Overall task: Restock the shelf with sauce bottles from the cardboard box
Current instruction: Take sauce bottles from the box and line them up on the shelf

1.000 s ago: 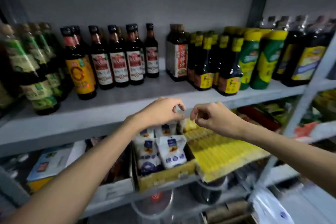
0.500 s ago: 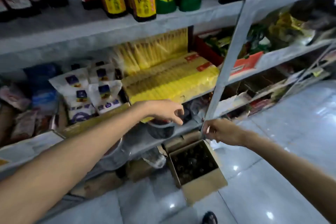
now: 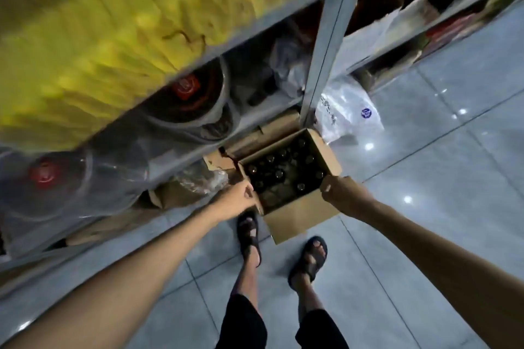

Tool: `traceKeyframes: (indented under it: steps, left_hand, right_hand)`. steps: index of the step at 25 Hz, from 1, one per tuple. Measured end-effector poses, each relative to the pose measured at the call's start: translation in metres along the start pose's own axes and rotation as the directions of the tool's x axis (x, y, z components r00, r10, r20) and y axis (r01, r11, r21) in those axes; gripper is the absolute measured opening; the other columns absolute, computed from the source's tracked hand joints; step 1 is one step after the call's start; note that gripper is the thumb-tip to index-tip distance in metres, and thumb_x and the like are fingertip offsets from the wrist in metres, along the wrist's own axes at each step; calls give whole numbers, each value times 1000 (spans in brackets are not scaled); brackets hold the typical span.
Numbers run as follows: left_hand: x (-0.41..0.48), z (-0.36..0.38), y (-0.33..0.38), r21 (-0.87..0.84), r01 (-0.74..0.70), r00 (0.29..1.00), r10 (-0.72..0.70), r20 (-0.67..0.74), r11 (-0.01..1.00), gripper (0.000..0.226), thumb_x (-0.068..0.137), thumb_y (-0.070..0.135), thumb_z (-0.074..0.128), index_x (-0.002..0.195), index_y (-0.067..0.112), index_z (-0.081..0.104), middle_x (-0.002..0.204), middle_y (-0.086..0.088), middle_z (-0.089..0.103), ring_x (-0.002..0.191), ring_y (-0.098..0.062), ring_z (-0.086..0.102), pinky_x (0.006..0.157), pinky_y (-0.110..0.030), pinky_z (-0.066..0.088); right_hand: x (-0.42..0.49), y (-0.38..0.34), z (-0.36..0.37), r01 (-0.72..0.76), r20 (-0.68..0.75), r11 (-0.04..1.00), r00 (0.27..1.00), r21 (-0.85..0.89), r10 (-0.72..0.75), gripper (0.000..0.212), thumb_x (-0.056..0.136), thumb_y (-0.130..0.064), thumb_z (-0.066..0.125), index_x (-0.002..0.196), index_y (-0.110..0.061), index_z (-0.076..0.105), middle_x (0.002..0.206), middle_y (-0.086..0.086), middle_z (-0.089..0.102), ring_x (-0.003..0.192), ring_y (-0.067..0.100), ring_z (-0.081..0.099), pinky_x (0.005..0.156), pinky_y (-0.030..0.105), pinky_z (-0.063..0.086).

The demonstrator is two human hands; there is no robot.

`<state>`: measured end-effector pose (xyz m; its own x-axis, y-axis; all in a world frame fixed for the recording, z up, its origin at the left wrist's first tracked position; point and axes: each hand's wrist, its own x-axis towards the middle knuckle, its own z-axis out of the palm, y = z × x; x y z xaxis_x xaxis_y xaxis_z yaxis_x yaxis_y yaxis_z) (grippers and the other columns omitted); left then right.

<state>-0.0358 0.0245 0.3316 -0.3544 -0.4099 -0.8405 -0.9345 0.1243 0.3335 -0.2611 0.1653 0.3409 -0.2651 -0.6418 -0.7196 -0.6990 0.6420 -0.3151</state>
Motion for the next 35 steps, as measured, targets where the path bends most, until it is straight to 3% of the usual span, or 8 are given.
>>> traceKeyframes:
  steps: [8,12,18,24,27,30,33,35]
  left_hand:
    - [261,126,-103,-295,347,919,-385,-83,890,79,97,14,55,156,8,4,155,-18,34,137,-34,41,105,-35,36]
    - [310,172,-122,-296,358,886,-422,-193,886,63,97,17,51,151,11,18,137,-24,53,120,-41,55,99,-46,47]
    - [317,179,-143,-213,349,896,-392,-209,912,48,97,19,48,142,13,32,122,-21,59,108,-42,60,85,-43,52]
    - [311,168,-120,-430,420,847,-516,-132,799,42,92,23,57,129,10,43,127,-18,59,110,-38,61,91,-41,52]
    - [296,160,-116,-399,392,860,-484,-160,829,55,92,20,59,141,10,34,136,-19,53,118,-38,56,91,-40,48]
    - [274,145,-109,-379,265,881,-382,-280,887,88,86,19,69,154,16,14,153,-17,36,136,-35,41,107,-45,41]
    - [234,125,-71,-394,-50,947,-82,-310,918,108,72,27,80,154,31,10,160,-6,23,145,-23,28,114,-47,34]
    - [206,115,-36,-241,-221,944,145,-297,945,114,64,35,84,153,32,14,158,-1,27,145,-17,27,116,-42,33]
  right_hand:
    - [242,50,211,-20,-154,993,987,116,38,52,91,-31,57,136,-12,40,122,17,56,107,38,59,74,39,47]
    - [305,40,271,32,-261,999,965,17,-27,60,93,-42,55,146,-24,32,121,13,54,106,31,59,67,36,44]
    - [368,16,276,53,-176,985,981,-166,-83,30,100,-28,47,128,-18,52,106,12,67,97,35,64,63,36,39]
    - [351,21,273,21,-259,999,966,32,-12,19,96,-15,39,109,-12,54,78,13,59,80,40,62,59,37,35]
    - [314,24,246,38,-336,997,942,63,-15,18,96,-28,43,99,-15,55,74,11,63,69,38,59,58,36,40]
    - [266,22,202,64,-342,991,939,115,-21,19,95,-34,45,97,-22,59,73,6,64,65,32,57,56,33,35]
    - [207,18,135,97,-346,960,938,261,0,17,89,-35,50,93,-26,63,76,3,67,72,30,62,59,35,44]
    - [166,13,81,136,-357,946,934,294,-23,17,86,-36,51,91,-26,64,79,3,68,76,28,62,63,38,50]
